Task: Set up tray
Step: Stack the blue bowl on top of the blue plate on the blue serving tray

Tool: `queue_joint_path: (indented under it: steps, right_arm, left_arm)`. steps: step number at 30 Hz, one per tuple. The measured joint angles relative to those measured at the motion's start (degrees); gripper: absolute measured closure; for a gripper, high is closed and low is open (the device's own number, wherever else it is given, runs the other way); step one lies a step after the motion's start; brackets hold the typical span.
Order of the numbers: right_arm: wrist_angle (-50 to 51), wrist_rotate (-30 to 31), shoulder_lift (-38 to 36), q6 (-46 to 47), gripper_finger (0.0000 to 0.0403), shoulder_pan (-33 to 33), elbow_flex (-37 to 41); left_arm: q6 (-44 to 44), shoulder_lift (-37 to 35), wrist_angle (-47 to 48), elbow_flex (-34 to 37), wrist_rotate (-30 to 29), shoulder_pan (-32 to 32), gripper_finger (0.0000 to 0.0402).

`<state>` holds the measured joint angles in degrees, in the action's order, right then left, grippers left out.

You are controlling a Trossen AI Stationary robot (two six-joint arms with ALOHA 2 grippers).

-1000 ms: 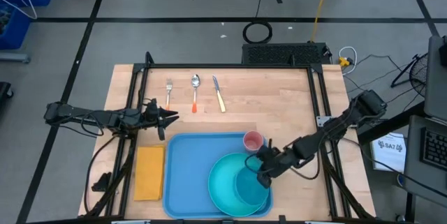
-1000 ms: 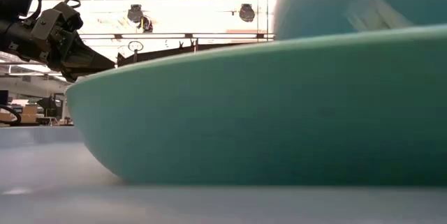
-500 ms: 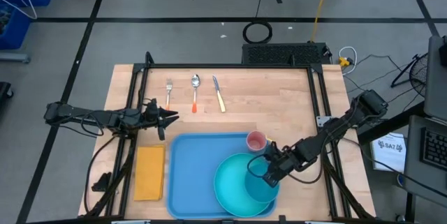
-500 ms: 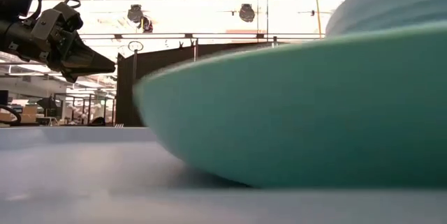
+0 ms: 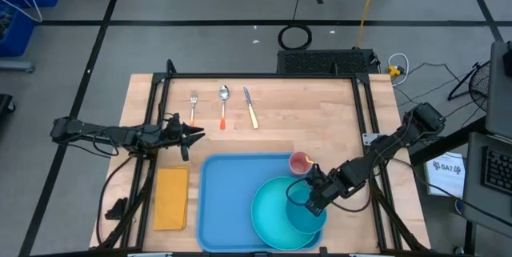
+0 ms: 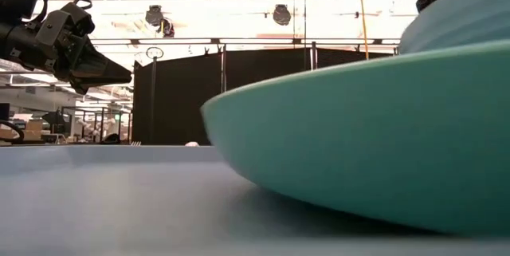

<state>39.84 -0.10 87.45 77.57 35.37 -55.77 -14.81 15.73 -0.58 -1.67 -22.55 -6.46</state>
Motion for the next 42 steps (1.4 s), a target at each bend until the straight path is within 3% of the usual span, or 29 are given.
queue_joint_path:
  steps: [4, 11, 21, 36, 42]
  right_arm:
    - [-0.5, 0.8, -0.9, 0.0, 0.0403, 0.4, 0.2]
    - [-8.8, 7.6, -3.5, -3.1, 0.0402, 0.3, -0.8]
    - [-6.0, 10.7, -1.0, -10.7, 0.0402, -2.5, -8.7]
    - [-2.4, -2.7, 6.6, -13.2, 0.0402, -5.7, -9.9]
    - [-1.5, -3.2, 7.2, -11.8, 0.0398, -5.8, -9.9]
  left_arm:
    - [0.0, 0.0, 0.0, 0.0, 0.0, 0.0, 0.0305]
    - [0.0, 0.0, 0.0, 0.0, 0.0, 0.0, 0.0304]
    - [0.0, 0.0, 0.0, 0.0, 0.0, 0.0, 0.0304]
    - [0.0, 0.0, 0.0, 0.0, 0.0, 0.0, 0.0304]
    - [0.0, 0.0, 0.0, 0.0, 0.0, 0.0, 0.0304]
